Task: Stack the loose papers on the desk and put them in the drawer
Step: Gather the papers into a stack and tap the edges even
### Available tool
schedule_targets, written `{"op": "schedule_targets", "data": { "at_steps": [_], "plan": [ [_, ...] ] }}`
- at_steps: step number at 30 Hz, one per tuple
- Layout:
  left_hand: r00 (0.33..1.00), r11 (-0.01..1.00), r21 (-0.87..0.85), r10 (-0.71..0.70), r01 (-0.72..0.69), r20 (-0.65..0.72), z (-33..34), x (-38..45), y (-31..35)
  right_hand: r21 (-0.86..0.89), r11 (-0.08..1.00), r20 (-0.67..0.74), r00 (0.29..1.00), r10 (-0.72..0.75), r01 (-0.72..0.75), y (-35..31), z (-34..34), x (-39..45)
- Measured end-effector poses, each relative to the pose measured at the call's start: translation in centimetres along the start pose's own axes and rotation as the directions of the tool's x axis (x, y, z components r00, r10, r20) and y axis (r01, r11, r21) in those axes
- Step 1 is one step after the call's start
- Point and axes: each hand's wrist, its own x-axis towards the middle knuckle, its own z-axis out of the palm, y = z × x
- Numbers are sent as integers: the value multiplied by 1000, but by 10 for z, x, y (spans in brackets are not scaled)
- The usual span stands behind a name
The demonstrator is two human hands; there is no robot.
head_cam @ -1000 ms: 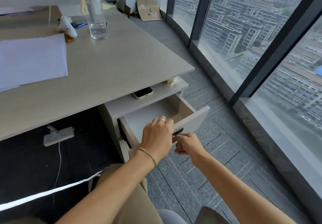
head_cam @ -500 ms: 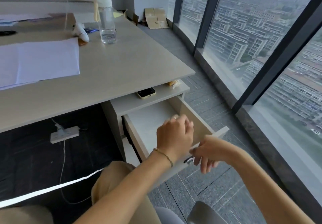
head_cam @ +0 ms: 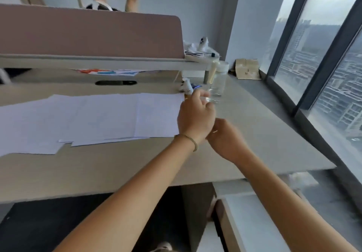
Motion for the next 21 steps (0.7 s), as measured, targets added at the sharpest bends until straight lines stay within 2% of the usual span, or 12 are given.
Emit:
{"op": "schedule_targets", "data": {
  "at_steps": [3,6,8,10,12,14,18,21],
  "plan": [
    [998,975,218,-39,48,-45,-52,34,-85,33,999,61,998,-10,8,-26,44,44],
    [997,892,448,-39,67,-71,-101,62,-147,-19,999,80,996,-32,33,-29,77,78],
    [992,778,617,-84,123,-91,-136,81,-185,-134,990,84,996,-23,34,-33,97,102],
    [974,620,758,-205,205,-95,-168,95,-221,-269,962,91,995,-35,58,-35,118,120],
    [949,519,817,-300,251,-101,-186,105,-244,-379,923,83,996,-43,72,-38,135,130],
    [939,523,811,-333,263,-89,-187,110,-250,-410,907,85,994,-66,95,-43,147,134],
    [921,589,757,-386,283,-44,-167,118,-238,-352,920,132,982,-133,172,-69,166,142],
    [950,647,728,-310,228,-23,-171,120,-234,-200,969,70,989,-133,144,-83,169,145]
  ]
}}
